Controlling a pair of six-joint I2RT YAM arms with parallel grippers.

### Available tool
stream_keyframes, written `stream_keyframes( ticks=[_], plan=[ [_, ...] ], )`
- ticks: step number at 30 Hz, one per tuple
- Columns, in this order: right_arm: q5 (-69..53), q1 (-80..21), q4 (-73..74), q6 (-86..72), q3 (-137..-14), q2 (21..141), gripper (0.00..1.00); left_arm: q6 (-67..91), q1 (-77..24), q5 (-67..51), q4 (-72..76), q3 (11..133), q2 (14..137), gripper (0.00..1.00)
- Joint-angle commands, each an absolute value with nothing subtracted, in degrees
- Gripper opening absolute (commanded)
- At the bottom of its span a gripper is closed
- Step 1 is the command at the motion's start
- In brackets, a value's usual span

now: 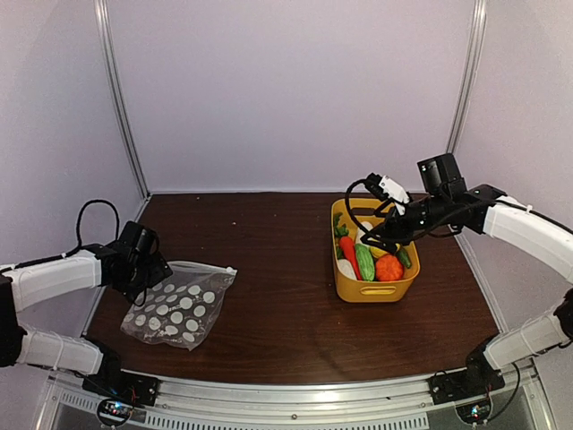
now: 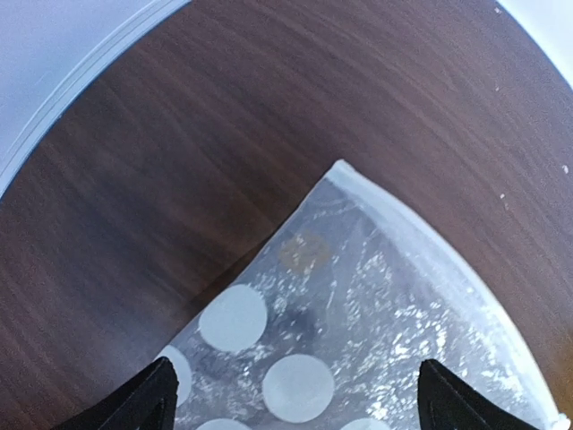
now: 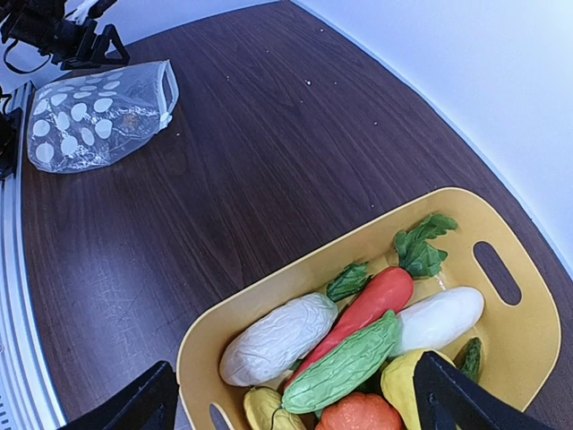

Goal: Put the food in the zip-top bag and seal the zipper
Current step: Adjust the zipper food storage bag at the center of the board.

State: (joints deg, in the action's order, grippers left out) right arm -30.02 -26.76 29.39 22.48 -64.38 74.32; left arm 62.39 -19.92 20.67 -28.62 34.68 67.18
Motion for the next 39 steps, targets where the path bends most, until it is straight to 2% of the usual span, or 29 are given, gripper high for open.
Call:
stream_keyframes(
  ticks=[1,7,12,21,28,39],
  plan=[
    [-30.23,-27.13,28.38,21.65,-62.84,73.86,0.93,60.33,-17.10,19.00,-14.02,33.40,67.60,0.95],
    [-29.99,-27.16,28.08,21.63,-62.60,74.02,0.93,58.40,-14.70,16.13,-9.73,36.27,74.30,0.95],
    [-29.24,-27.16,27.51,21.63,-61.37,73.84,0.93,60.99,-12.98,14.07,-13.88,42.48,82.59,0.96],
    [-28.01,-27.15,27.15,21.95,-60.29,73.39,0.94,61.13,-13.16,0.74,-8.11,47.61,94.13,0.91],
    [-27.48,-27.09,26.84,21.99,-59.97,73.92,0.94,60.69,-19.55,-3.54,-0.88,50.51,96.99,0.87],
    [-28.08,-27.15,26.48,21.26,-59.85,75.92,0.94,54.29,-32.64,-16.50,13.87,62.99,111.19,0.77]
  ],
)
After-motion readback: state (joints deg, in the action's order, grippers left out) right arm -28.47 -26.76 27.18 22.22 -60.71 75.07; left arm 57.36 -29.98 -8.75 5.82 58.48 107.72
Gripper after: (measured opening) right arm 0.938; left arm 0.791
